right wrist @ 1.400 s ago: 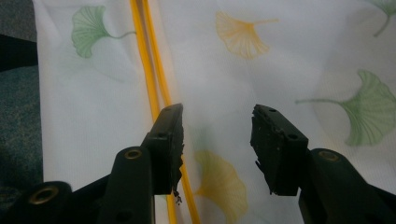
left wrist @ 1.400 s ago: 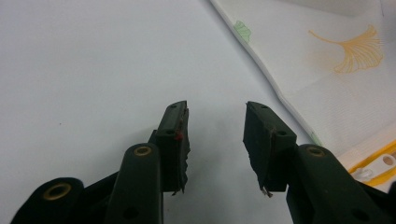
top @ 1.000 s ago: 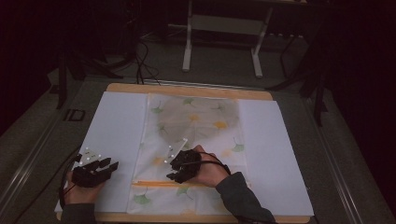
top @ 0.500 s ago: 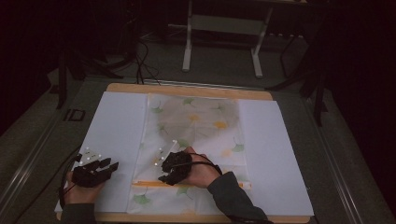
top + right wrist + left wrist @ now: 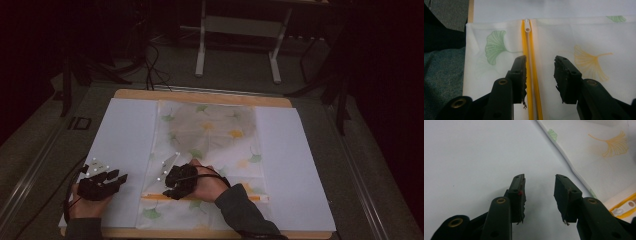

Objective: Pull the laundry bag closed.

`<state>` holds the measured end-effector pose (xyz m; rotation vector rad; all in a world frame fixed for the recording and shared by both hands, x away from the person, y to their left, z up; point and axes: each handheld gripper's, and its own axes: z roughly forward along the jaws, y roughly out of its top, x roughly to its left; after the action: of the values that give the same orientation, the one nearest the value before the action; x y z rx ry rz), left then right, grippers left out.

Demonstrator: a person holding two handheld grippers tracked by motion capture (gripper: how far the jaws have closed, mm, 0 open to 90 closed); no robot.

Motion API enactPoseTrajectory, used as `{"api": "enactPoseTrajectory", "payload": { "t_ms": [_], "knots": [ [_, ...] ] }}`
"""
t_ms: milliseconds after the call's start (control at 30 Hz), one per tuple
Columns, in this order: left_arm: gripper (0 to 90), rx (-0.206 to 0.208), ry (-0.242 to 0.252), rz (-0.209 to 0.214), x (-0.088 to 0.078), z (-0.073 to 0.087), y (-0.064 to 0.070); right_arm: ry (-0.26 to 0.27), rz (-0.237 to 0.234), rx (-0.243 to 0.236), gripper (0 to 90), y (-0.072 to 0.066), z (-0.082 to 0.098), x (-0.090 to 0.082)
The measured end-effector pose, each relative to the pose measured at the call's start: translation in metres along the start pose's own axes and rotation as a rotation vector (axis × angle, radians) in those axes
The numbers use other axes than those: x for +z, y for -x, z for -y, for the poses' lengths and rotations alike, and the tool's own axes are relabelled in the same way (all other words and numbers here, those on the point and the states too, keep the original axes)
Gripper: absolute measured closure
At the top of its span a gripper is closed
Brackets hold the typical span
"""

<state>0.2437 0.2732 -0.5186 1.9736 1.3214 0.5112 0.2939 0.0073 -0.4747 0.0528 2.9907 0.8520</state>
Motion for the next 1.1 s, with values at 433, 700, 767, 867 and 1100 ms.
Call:
{"api": "enactPoseTrajectory", "payload": {
  "t_ms": [433, 700, 767, 867, 1100],
  "knots": [
    [60.6, 0.003, -0.007, -0.005, 0.0, 0.0, 0.001, -0.004, -0.033, -0.021, 70.4, -0.006, -0.016, 0.022],
    [60.6, 0.004, -0.007, -0.004, 0.0, 0.0, 0.0, -0.012, -0.05, -0.018, 74.0, -0.005, -0.021, 0.032],
    [60.6, 0.004, -0.007, -0.004, 0.0, 0.0, 0.001, -0.017, -0.054, -0.019, 73.7, -0.006, -0.024, 0.036],
    [60.5, 0.005, -0.006, -0.003, 0.0, 0.0, 0.0, -0.022, -0.059, -0.014, 73.6, -0.005, -0.026, 0.041],
    [60.2, 0.005, -0.005, -0.004, 0.0, 0.0, -0.001, -0.048, -0.067, -0.023, 73.9, -0.008, -0.032, 0.051]
  ]
}}
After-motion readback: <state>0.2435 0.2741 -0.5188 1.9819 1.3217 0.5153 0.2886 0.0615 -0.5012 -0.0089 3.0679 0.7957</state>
